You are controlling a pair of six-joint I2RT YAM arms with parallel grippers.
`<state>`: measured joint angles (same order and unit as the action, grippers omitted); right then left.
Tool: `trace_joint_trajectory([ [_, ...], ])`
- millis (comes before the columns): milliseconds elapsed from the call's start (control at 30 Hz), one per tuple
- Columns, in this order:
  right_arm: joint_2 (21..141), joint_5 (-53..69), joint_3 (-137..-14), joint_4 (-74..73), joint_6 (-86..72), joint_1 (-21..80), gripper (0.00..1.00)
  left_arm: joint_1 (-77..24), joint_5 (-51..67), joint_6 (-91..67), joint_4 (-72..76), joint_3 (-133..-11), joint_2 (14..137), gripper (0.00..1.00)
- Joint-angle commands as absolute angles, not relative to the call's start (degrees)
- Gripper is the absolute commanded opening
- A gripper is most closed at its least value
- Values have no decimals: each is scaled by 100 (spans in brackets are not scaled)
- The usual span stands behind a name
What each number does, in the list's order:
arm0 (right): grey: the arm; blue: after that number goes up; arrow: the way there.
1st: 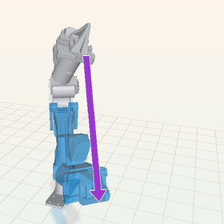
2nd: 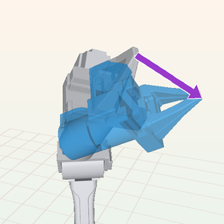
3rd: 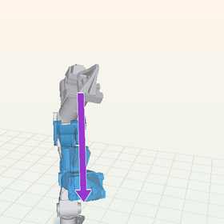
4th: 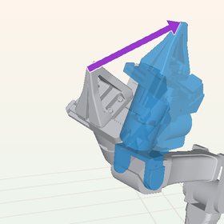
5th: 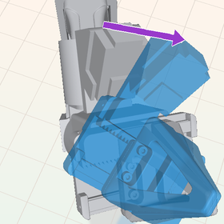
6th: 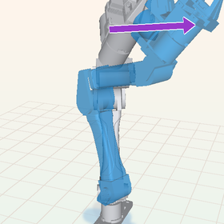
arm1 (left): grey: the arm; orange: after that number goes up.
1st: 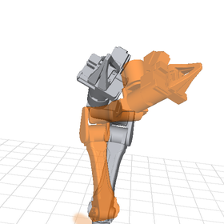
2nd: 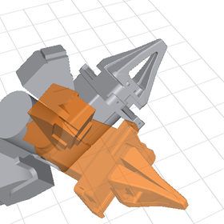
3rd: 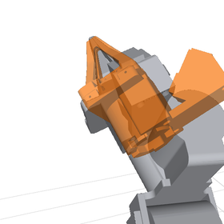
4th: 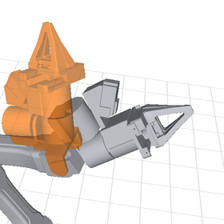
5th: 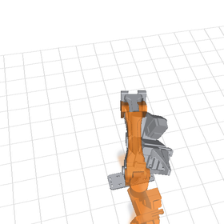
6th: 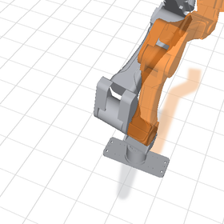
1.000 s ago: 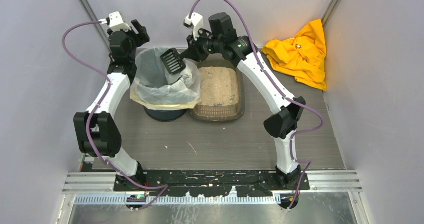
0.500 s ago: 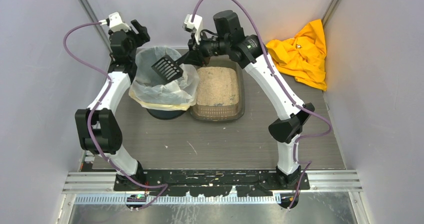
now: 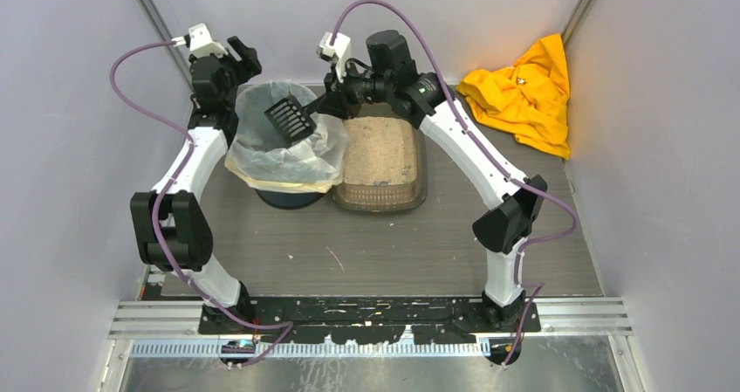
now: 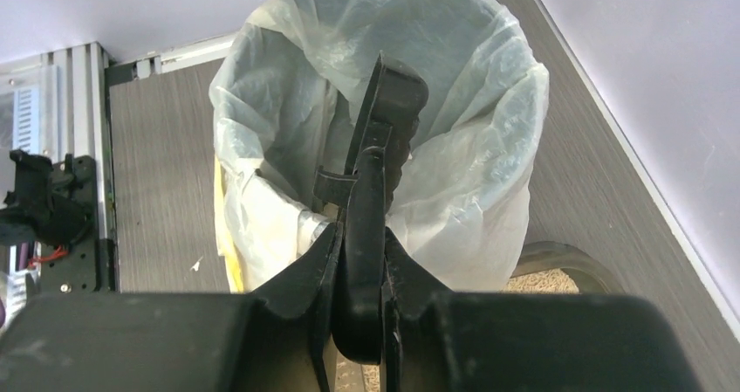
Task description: Clean the litter box
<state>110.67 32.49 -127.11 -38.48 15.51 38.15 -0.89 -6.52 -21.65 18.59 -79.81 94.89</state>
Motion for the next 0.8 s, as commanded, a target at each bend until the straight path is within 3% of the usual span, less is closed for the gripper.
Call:
trace_joint_trajectory([
  [0, 10451, 2789, -11975, -2646, 730, 3586, 1, -44, -541, -2186, 2183, -7836, 9064, 73],
  [200, 10090, 3457, -11037, -235, -1244, 2878, 1, -44, -484, -2118, 2119, -7566, 8803, 74],
  [400, 10686, 3944, -11254, -141, -2071, 2848, 1, -44, -500, -2082, 2100, -7461, 8690, 74],
  [767, 10826, 4421, -11383, -321, -2018, 2887, 1, -44, -536, -1974, 2074, -7343, 8672, 74],
])
